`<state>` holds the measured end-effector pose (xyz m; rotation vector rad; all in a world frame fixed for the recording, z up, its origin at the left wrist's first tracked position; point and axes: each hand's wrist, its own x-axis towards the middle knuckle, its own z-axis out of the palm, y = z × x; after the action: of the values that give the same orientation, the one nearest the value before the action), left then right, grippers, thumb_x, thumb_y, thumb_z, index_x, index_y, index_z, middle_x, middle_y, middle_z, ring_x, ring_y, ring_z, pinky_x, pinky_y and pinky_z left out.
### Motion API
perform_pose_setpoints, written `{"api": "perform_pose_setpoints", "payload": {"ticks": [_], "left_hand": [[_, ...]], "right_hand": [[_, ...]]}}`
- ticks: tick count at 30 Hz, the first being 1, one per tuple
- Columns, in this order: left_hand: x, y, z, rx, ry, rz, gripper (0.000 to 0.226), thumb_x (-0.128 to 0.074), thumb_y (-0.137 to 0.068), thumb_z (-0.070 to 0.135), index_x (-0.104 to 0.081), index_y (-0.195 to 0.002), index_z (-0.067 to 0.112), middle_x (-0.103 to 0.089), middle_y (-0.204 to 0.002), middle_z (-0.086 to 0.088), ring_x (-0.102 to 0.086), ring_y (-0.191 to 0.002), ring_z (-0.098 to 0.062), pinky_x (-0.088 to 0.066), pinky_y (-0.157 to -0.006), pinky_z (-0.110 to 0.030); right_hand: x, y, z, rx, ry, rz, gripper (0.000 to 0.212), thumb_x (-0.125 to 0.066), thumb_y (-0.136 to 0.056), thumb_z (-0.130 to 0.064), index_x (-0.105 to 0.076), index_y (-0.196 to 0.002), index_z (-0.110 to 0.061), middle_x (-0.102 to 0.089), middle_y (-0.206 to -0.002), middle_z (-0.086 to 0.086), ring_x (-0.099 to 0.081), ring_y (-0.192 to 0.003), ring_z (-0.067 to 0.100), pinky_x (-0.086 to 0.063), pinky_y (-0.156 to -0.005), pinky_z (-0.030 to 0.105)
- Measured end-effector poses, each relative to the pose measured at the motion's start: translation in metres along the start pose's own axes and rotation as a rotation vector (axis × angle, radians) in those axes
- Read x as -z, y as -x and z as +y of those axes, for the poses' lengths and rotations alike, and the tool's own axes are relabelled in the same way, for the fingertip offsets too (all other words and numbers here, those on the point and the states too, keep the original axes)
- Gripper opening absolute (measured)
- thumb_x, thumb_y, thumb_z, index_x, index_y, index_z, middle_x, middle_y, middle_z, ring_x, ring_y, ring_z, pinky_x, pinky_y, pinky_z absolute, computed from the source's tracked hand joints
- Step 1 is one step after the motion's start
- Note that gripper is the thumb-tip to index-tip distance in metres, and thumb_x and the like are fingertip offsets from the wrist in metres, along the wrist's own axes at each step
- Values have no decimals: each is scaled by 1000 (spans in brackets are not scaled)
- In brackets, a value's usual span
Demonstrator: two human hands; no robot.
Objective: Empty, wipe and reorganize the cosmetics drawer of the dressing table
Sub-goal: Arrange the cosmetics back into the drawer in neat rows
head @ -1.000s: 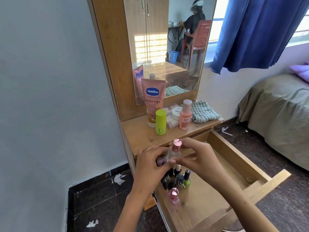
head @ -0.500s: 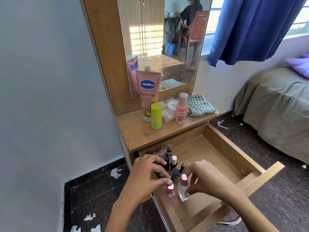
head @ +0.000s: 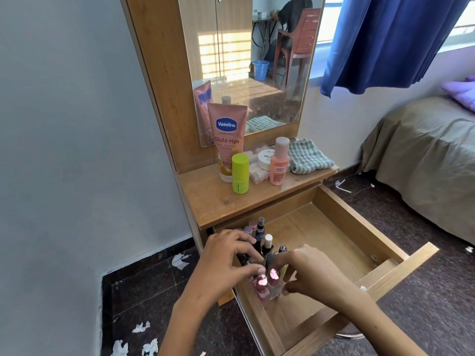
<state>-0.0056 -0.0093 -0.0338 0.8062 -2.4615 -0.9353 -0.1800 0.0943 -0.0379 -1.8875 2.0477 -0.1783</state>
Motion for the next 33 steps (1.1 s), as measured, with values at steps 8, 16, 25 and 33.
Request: {"api": "perform_pose_setpoints", "payload": {"ticks": [8,16,25,33], "left_hand": [[10,-32,9,-107,-170,550,37,-64,-89,32,-60,-125,25,-55,-132,8,-44,-122,-12,-37,-101,-35],[19,-82,6,-93,-507,551,60,-61,-90,32,-39,-144,19,-41,-149,-5,-38,-131,-28,-37,-104,-46],[15,-91,-2,-150,-359,695,27,-69,-84,28,-60,-107,16,-65,-112,-2,-53,-109,-22,-41,-90,-34],[-1,-61,16,-293,-132,666,22,-68,-83,36,-56,-97,25,-56,-97,19,-46,-100,2,-29,-87,-16]], "right_hand": [[40,-2,11,-8,-170,247,27,-75,-80,-13,-70,-96,-34,-72,-91,-20,-66,-74,-9,-58,-73,19],[34,-23,9,33,-472,593,9,-76,-81,-20,-75,-89,-17,-73,-77,-10,-70,-72,3,-59,-72,31],[30,-26,7,58,-545,672,4,-77,-81,-20,-76,-85,-19,-73,-74,-12,-69,-71,3,-58,-70,30],[31,-23,3,114,-553,731,54,-79,-75,-36,-60,-124,-25,-66,-114,-18,-62,-107,0,-56,-80,24]]}}
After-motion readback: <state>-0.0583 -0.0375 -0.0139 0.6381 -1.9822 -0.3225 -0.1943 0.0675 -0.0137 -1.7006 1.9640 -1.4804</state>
